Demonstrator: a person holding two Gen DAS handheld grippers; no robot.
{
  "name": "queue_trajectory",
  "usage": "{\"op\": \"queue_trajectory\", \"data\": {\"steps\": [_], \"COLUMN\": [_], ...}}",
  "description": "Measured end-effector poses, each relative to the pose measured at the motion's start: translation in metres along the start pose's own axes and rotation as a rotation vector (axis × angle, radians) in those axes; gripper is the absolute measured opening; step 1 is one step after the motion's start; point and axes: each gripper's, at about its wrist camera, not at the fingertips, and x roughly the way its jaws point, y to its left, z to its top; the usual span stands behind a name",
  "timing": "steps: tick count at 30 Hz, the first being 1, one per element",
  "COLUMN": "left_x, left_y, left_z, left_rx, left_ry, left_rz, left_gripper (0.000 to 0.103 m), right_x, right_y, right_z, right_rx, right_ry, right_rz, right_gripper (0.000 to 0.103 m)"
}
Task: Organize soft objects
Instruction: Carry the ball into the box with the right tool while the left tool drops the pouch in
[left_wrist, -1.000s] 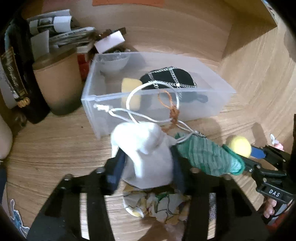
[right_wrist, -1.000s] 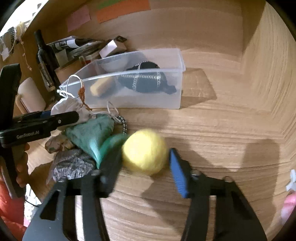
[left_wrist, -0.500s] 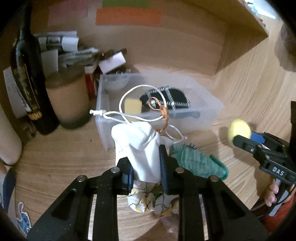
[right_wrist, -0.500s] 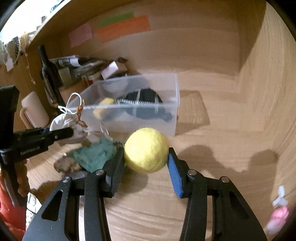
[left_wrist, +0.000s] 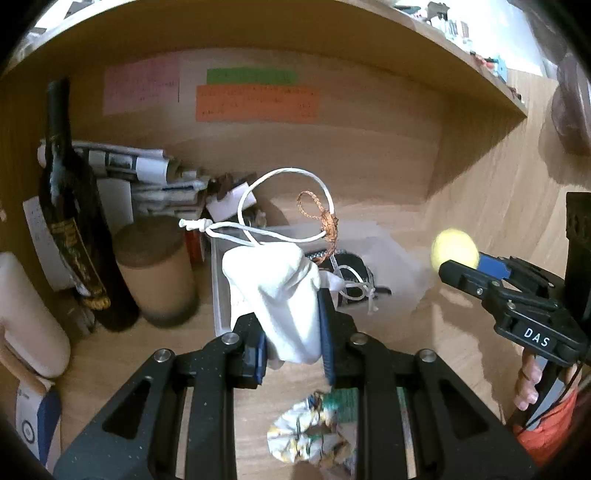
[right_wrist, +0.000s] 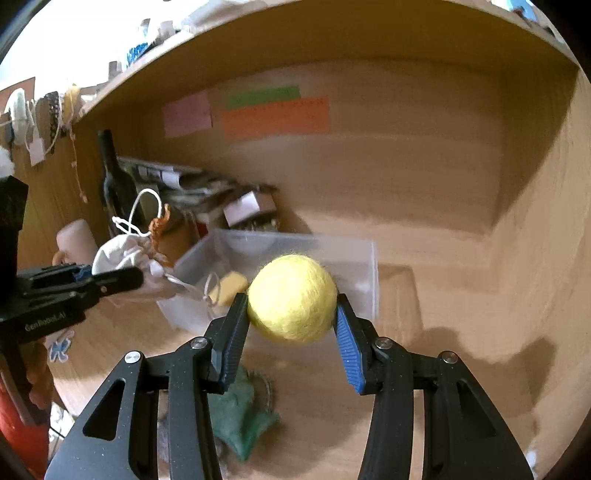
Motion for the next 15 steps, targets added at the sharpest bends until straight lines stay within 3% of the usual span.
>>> {"op": "queue_trajectory", "data": {"steps": [9, 15], "left_x": [0.021, 0.053], "left_y": [-0.002, 0.002], "left_z": [0.024, 0.031], "left_rx": [0.015, -0.006], "left_ry": [-0.025, 0.013], "left_rz": [0.016, 0.007], "left_gripper": [0.023, 0.023], "right_x": [0.017, 0.041], "right_y": [0.005, 0.001], "right_z": [0.024, 0.033], "right_rx": [-0.016, -0.019], "right_ry": [-0.039, -0.007], "right_rz": [0.025, 0.017], "right_gripper": [0.043, 0.043]}}
